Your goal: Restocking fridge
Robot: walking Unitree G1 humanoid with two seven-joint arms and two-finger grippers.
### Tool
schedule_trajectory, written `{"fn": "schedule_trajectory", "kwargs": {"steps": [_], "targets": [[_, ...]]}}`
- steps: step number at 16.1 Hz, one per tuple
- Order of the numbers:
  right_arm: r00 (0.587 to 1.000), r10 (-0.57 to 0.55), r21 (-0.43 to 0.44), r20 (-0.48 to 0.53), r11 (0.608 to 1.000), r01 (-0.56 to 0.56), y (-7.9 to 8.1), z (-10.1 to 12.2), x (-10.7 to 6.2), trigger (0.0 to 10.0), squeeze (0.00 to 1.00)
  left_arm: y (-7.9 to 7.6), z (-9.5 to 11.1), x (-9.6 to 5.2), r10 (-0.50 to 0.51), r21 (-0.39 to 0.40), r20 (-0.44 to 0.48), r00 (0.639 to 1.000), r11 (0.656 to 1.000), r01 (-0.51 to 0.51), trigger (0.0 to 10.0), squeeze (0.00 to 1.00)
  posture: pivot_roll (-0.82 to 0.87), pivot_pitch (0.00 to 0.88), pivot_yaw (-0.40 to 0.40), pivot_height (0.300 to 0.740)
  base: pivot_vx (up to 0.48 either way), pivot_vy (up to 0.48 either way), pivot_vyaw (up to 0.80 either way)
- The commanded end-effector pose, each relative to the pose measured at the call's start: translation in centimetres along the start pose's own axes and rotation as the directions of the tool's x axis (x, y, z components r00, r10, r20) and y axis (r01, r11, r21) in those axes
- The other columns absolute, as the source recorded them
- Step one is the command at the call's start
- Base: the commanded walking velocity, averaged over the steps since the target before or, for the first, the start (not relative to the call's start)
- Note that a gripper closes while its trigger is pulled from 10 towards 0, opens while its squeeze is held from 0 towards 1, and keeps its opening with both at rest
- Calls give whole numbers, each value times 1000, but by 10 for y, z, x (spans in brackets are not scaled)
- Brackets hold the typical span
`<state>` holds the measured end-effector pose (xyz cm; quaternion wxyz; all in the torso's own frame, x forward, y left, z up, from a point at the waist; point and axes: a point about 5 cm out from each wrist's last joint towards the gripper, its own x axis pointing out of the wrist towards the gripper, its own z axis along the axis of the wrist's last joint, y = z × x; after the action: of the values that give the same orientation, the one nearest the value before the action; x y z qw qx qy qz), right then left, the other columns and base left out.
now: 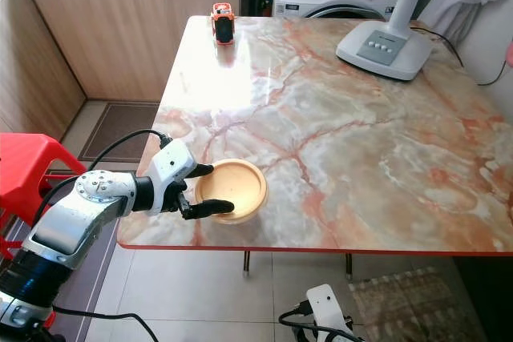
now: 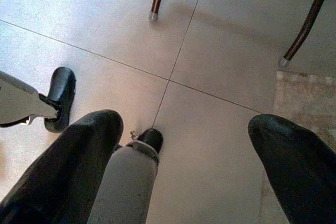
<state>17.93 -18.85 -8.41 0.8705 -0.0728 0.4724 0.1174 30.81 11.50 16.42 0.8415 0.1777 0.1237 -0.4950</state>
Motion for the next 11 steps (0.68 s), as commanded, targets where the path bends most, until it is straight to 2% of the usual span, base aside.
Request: {"fn": "schedule_trajectory", "kwargs": {"steps": [1, 4, 7, 11], "targets": [[1000, 3, -2, -18, 1000, -3, 1, -6, -1, 10000, 0, 1, -8, 0, 12, 13, -47, 999, 1000, -11, 10000, 0, -49, 69, -33, 740, 0, 0, 0], [1000, 4, -1, -17, 1000, -4, 1, -6, -1, 10000, 0, 13, -8, 3, 121, 29, -44, 992, 992, -120, 10000, 0, -50, 73, -33, 740, 0, 0, 0], [1000, 7, 2, -19, 1000, -7, 1, -6, -1, 10000, 0, 26, -2, 3, 225, 80, -27, 974, 972, -222, 10000, 0, -45, 77, -32, 740, 0, 0, 0], [1000, 8, 3, -20, 1000, -8, 2, -6, -1, 10000, 0, 34, -6, -1, 262, 139, -52, 964, 958, -252, 10000, 0, -44, 78, -32, 740, 0, 0, 0]]}}
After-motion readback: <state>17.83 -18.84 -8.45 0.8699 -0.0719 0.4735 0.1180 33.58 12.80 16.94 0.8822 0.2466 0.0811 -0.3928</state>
